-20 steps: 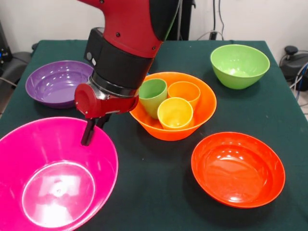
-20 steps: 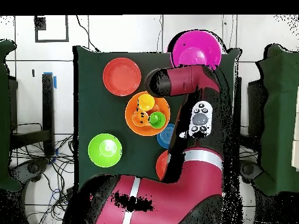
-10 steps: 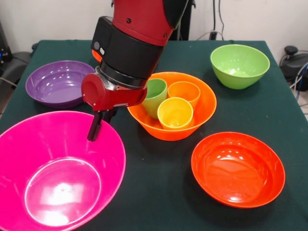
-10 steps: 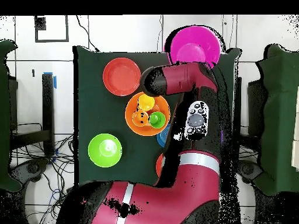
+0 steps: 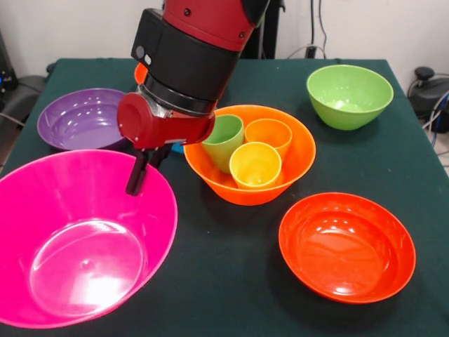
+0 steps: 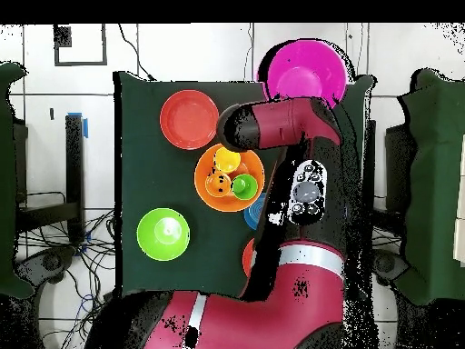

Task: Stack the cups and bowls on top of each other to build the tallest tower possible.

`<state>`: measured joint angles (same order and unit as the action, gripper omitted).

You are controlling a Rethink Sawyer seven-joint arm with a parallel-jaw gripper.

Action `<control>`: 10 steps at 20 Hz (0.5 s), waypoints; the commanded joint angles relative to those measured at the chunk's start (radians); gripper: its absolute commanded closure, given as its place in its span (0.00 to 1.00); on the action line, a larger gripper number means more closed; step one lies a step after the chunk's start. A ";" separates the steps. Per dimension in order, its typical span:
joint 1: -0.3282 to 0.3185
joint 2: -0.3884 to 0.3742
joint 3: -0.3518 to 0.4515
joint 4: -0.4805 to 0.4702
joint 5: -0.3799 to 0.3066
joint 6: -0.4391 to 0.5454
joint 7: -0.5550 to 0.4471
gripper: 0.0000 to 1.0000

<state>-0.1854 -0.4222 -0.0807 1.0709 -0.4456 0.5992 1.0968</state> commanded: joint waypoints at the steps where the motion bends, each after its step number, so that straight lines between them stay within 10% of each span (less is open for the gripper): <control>1: -0.006 -0.046 0.120 0.119 0.046 0.106 -0.002 1.00; 10: 0.056 -0.093 0.068 0.177 0.076 0.201 0.059 1.00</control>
<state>-0.1709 -0.4766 -0.0768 1.1439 -0.3902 0.6765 1.0968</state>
